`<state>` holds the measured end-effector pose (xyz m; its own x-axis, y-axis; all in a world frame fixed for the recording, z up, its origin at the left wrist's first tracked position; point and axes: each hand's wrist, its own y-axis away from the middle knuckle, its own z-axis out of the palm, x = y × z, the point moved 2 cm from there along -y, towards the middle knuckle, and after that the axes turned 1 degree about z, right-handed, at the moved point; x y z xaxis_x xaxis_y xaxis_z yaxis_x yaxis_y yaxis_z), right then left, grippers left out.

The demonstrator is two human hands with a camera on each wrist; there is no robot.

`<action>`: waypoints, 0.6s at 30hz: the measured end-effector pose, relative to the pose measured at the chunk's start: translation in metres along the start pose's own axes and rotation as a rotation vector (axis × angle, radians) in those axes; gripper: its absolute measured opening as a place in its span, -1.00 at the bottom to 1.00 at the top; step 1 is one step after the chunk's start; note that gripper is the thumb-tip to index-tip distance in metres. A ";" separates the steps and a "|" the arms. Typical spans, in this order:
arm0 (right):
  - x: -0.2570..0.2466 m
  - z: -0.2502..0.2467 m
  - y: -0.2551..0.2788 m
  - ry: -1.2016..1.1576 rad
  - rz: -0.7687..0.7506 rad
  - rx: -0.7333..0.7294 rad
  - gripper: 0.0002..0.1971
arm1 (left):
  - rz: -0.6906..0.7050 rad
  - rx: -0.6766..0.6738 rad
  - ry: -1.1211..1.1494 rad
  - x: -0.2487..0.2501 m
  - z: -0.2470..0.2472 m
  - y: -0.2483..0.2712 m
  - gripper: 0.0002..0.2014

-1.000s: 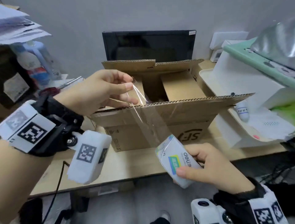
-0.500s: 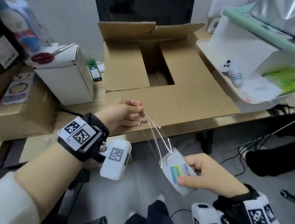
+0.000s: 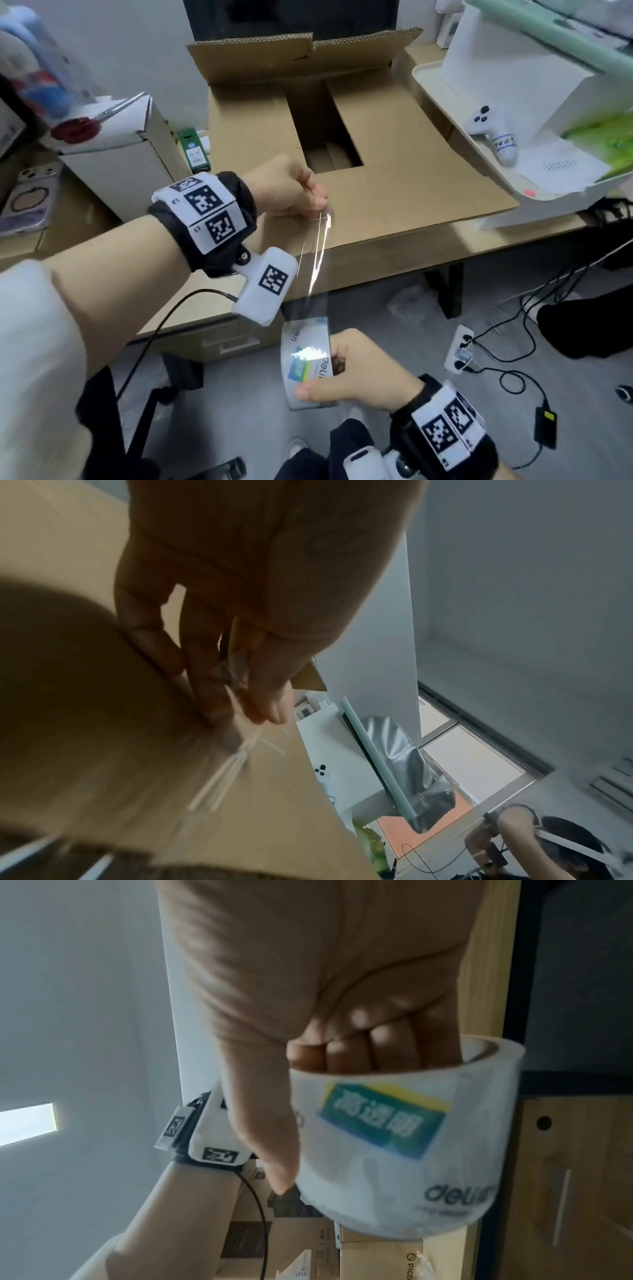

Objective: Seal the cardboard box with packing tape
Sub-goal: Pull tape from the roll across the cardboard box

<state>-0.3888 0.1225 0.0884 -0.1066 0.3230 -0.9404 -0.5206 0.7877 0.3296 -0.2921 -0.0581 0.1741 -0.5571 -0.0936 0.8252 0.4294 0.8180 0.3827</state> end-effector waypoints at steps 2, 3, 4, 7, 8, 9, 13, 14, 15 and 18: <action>-0.006 -0.001 0.001 -0.015 -0.019 -0.005 -0.57 | -0.029 -0.010 -0.040 0.002 -0.002 -0.003 -0.86; -0.009 -0.001 0.003 -0.023 -0.028 -0.007 -0.57 | -0.044 -0.018 -0.053 0.003 -0.003 -0.004 -0.86; -0.011 -0.001 0.003 -0.031 -0.035 -0.007 -0.58 | -0.053 -0.022 -0.068 0.003 -0.003 -0.005 -0.86; -0.015 -0.002 0.003 -0.050 -0.040 -0.001 -0.63 | -0.018 0.023 -0.166 0.003 -0.002 -0.010 -0.84; -0.015 -0.003 0.003 -0.054 -0.037 0.008 -0.63 | 0.003 0.042 -0.196 0.003 -0.001 -0.012 -0.84; -0.014 -0.003 0.002 -0.054 -0.032 0.016 -0.64 | 0.017 0.052 -0.213 0.003 0.000 -0.015 -0.84; -0.011 -0.004 0.001 -0.065 -0.021 0.015 -0.65 | 0.032 0.050 -0.246 -0.004 0.002 -0.020 -0.87; -0.010 -0.004 0.001 -0.070 -0.017 0.013 -0.63 | 0.036 0.049 -0.244 -0.006 0.002 -0.021 -0.88; -0.008 -0.004 0.001 -0.076 -0.011 0.011 -0.60 | 0.046 0.052 -0.244 -0.008 0.002 -0.022 -0.88; -0.006 -0.004 0.002 -0.080 -0.008 0.004 -0.57 | 0.082 0.088 -0.257 -0.012 0.002 -0.021 -0.87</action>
<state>-0.3922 0.1200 0.0943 -0.0340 0.3573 -0.9334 -0.5181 0.7923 0.3221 -0.2961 -0.0734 0.1553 -0.6895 0.1126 0.7155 0.4235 0.8641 0.2721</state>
